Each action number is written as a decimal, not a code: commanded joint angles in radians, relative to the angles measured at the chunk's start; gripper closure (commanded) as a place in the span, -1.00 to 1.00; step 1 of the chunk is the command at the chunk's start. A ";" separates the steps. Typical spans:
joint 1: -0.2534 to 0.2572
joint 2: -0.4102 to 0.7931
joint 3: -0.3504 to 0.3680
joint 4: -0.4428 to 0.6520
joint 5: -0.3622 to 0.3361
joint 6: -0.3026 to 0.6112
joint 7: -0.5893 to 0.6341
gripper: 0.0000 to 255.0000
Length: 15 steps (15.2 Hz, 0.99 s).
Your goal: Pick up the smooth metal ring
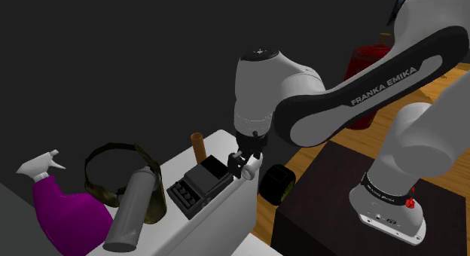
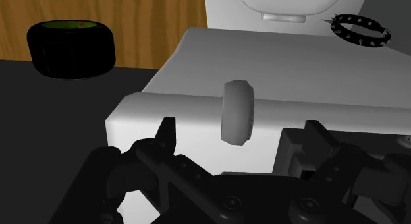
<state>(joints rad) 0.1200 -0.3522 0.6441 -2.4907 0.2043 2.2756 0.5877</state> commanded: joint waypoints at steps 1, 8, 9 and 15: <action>-0.005 0.022 0.012 -0.014 -0.007 0.036 0.010 -1.00; -0.014 0.057 0.029 -0.039 -0.021 0.093 0.024 1.00; -0.014 0.056 0.029 -0.039 -0.020 0.093 0.024 1.00; -0.014 0.057 0.029 -0.039 -0.021 0.093 0.024 1.00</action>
<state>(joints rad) 0.1063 -0.2957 0.6734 -2.5301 0.1836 2.3687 0.6115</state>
